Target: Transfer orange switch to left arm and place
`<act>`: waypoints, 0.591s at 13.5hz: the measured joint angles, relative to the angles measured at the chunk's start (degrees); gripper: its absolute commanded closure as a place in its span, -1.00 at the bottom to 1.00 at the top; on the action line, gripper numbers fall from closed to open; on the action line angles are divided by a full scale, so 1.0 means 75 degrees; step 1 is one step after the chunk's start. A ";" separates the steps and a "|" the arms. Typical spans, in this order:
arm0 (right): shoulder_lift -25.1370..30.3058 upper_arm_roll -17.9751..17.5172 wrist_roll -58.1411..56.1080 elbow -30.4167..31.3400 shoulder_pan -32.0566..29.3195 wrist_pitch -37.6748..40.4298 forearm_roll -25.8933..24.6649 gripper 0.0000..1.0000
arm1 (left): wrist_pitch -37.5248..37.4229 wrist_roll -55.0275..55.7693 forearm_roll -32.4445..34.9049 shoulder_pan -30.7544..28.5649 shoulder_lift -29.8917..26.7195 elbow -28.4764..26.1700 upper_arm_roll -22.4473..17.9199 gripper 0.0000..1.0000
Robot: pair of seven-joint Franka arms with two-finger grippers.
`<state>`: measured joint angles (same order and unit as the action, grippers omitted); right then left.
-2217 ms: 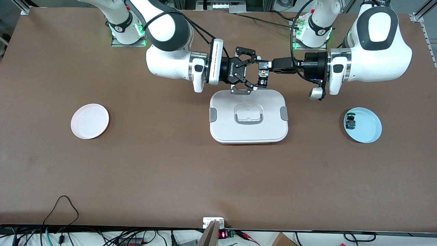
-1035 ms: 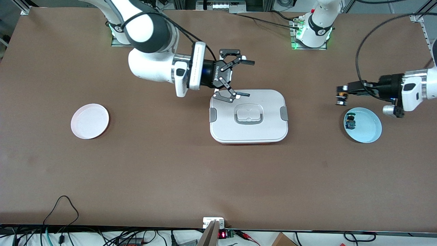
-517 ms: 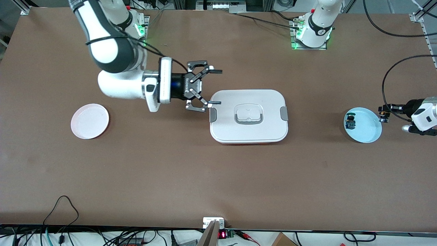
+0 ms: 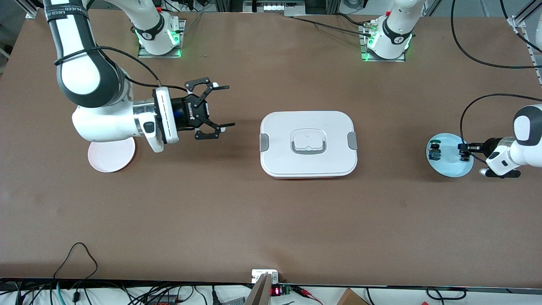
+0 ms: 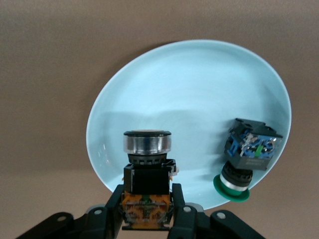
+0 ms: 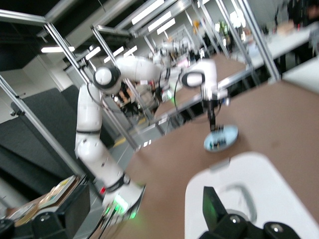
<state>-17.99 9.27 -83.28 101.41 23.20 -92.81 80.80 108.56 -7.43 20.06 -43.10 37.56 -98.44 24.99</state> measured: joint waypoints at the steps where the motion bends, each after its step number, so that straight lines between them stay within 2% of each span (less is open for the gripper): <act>1: 0.0023 0.0161 0.0486 0.0004 -0.0004 0.0215 -0.0617 -1.00 | -0.0006 0.0170 0.0083 0.0085 0.0014 0.0000 0.0001 0.91; 2: 0.0067 0.0313 0.1011 0.0009 -0.0010 0.0447 -0.1145 -1.00 | -0.0007 0.0274 0.0118 0.0124 0.0049 0.0000 0.0000 0.82; 3: 0.0120 0.0458 0.1601 0.0009 -0.0015 0.0626 -0.1625 -1.00 | -0.0007 0.0356 0.0151 0.0127 0.0108 0.0001 -0.0004 0.62; 4: 0.0174 0.0581 0.2260 0.0009 -0.0021 0.0705 -0.2091 -1.00 | -0.0007 0.0403 0.0164 0.0126 0.0185 0.0006 -0.0016 0.17; 5: 0.0220 0.0659 0.2933 0.0009 -0.0032 0.0722 -0.2512 -1.00 | -0.0007 0.0435 0.0166 0.0125 0.0265 0.0014 -0.0024 -0.05; 6: 0.0258 0.0697 0.3596 0.0008 -0.0041 0.0722 -0.2885 -1.00 | -0.0001 0.0470 0.0166 0.0128 0.0329 0.0026 -0.0022 -0.99; 8: 0.0333 0.0809 0.4974 -0.0049 -0.0058 0.0724 -0.3671 -1.00 | 0.0003 0.0508 0.0167 0.0142 0.0380 0.0106 -0.0016 -1.00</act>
<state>-15.49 15.34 -45.97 101.04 22.77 -87.37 53.27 108.58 -3.62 21.31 -42.03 40.41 -97.65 24.88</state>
